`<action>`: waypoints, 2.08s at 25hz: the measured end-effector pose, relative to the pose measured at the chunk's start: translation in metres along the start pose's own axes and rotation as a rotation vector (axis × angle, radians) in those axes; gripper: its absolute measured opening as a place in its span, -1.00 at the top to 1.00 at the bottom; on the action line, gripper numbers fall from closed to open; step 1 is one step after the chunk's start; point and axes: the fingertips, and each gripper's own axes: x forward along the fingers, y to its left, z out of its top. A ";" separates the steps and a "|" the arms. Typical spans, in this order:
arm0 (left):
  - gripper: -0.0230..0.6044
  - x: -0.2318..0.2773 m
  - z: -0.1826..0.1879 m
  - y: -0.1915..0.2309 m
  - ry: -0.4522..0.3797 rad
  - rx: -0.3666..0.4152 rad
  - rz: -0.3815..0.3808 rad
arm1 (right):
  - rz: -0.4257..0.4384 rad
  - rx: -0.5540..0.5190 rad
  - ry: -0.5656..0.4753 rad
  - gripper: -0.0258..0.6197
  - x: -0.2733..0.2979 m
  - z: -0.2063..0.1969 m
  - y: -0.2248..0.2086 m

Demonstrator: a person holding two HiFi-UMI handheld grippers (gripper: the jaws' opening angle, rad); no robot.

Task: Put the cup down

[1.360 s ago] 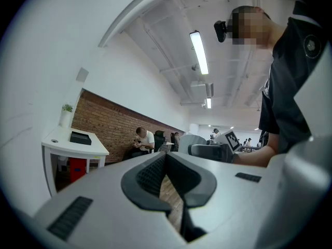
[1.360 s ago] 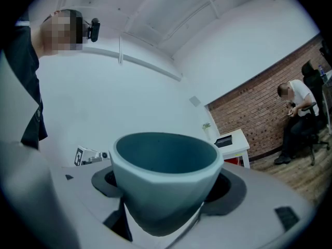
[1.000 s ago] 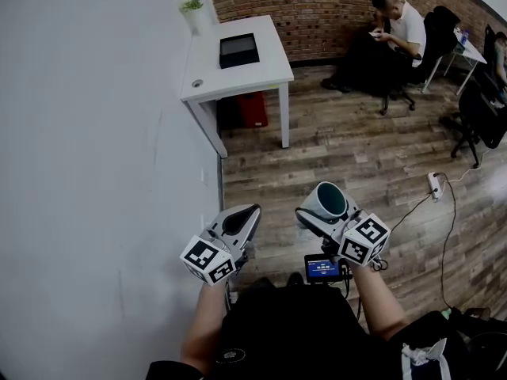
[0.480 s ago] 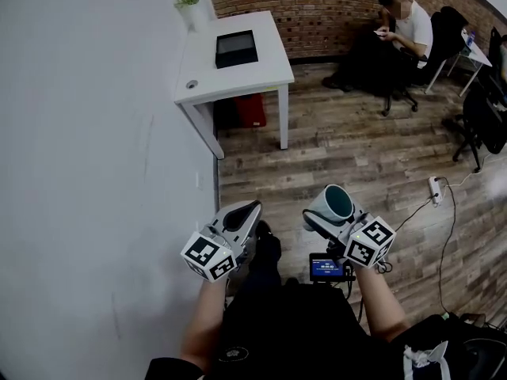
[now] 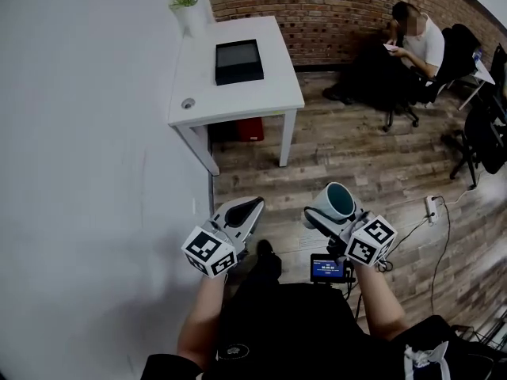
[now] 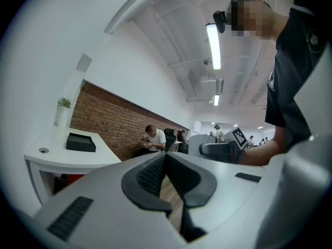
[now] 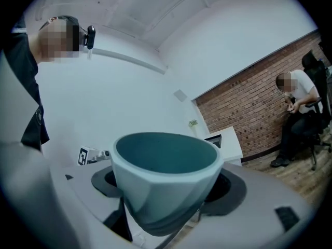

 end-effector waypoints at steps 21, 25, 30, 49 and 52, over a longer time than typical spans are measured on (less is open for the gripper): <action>0.90 0.043 0.049 0.152 -0.019 0.000 -0.008 | 0.059 -0.031 0.012 -0.33 0.175 0.061 -0.061; 0.90 0.060 0.045 0.180 -0.003 -0.006 0.003 | 0.081 -0.021 0.013 -0.33 0.202 0.061 -0.082; 0.90 0.089 0.043 0.213 0.017 -0.010 0.017 | 0.102 -0.001 0.016 -0.33 0.232 0.064 -0.119; 0.90 0.221 0.103 0.356 0.007 -0.042 0.148 | 0.167 0.068 0.043 -0.33 0.346 0.135 -0.277; 0.90 0.224 0.098 0.365 0.012 -0.056 0.164 | 0.178 0.073 0.058 -0.33 0.356 0.134 -0.282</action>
